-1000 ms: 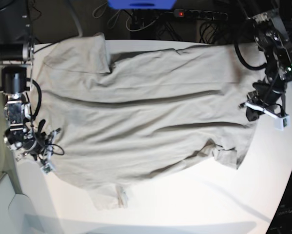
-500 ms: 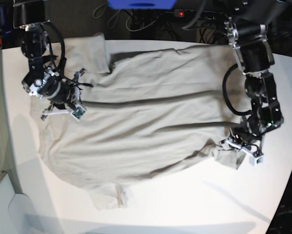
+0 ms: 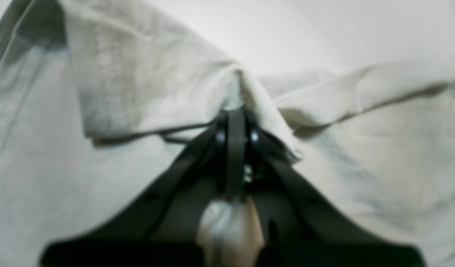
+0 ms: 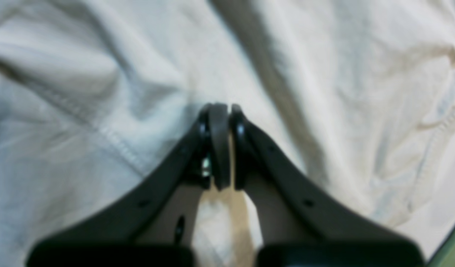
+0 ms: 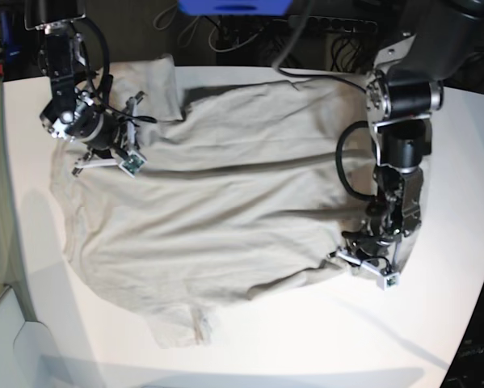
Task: Layout the t-shirt on the table in an organized manner, then fold the t-shirt properly
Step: 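Release the shirt and move both grippers toward the collar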
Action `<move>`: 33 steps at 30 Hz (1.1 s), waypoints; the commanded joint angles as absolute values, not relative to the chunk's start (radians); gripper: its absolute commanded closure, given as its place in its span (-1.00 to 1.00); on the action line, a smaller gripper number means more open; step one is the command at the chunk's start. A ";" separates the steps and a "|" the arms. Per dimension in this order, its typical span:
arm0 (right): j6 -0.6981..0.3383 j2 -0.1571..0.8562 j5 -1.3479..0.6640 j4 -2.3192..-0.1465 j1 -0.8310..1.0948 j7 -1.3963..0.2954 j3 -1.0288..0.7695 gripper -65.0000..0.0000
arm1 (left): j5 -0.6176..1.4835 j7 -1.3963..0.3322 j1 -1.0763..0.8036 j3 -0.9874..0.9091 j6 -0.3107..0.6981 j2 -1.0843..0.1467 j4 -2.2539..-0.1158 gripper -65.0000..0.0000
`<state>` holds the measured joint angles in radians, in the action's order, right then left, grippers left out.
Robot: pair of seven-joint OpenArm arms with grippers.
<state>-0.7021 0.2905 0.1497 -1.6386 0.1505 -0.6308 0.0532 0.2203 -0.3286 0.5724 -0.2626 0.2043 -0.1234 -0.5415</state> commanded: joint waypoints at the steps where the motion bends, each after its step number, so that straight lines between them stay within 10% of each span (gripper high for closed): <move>1: -0.698 0.300 0.147 -1.652 0.148 -0.638 0.050 0.97 | 0.220 -0.263 0.607 -0.262 0.200 -0.104 -0.501 1.00; 14: -0.698 0.326 0.147 -1.650 0.219 -0.638 0.050 0.97 | 0.222 0.157 0.676 -0.481 -0.061 -0.231 -0.323 1.00; 33: -0.698 0.312 0.147 -1.661 0.205 -0.638 0.056 0.97 | 0.361 -0.337 0.232 -0.515 -0.059 -0.087 -1.148 1.00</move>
